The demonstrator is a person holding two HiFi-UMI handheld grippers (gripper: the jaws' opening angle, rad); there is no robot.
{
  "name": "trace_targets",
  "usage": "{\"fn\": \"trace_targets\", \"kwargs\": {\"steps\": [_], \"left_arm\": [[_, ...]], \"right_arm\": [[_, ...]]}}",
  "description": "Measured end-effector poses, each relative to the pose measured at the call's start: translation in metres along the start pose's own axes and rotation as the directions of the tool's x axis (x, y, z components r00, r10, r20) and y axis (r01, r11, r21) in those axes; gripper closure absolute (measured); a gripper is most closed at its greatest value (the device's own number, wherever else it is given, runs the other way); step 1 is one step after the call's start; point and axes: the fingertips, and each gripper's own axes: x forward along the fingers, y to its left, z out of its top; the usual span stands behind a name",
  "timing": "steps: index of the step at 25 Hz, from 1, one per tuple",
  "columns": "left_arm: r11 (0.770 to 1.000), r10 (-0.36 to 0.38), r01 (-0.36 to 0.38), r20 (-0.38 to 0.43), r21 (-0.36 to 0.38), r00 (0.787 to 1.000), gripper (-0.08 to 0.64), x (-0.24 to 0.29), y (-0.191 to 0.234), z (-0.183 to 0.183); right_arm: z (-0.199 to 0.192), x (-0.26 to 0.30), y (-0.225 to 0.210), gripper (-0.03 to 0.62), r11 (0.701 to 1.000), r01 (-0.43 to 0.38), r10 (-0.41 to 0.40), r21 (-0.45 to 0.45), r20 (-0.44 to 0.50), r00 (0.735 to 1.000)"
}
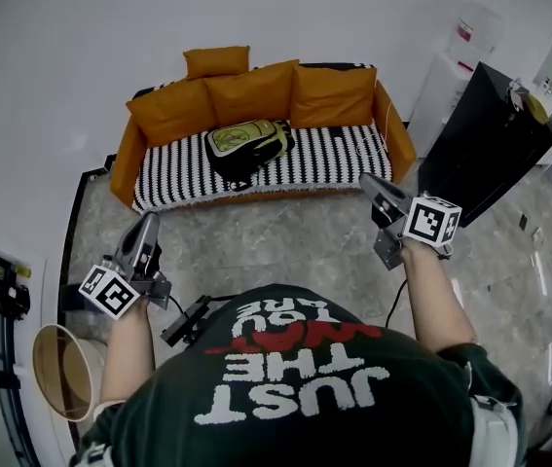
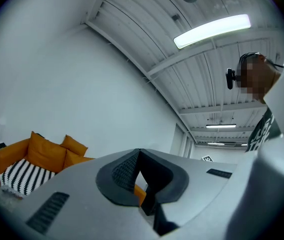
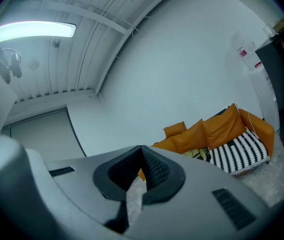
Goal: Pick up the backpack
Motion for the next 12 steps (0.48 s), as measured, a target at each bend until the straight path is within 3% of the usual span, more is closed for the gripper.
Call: {"fn": "trace_targets", "kwargs": {"steps": [6, 12], "left_arm": [[1.000, -0.023, 0.022, -0.016, -0.013, 1.000, 0.560, 0.028, 0.019, -0.001], [0.996, -0.073, 0.071, -0.037, -0.055, 0.997, 0.560, 0.066, 0.069, -0.008]], "right_arm": [[-0.004, 0.012, -0.016, 0.565, 1.000, 0.027, -0.027, 0.006, -0.017, 0.999], [0.003, 0.045, -0.038, 0.565, 0.995, 0.103, -0.103, -0.011, -0.019, 0.995]]}}
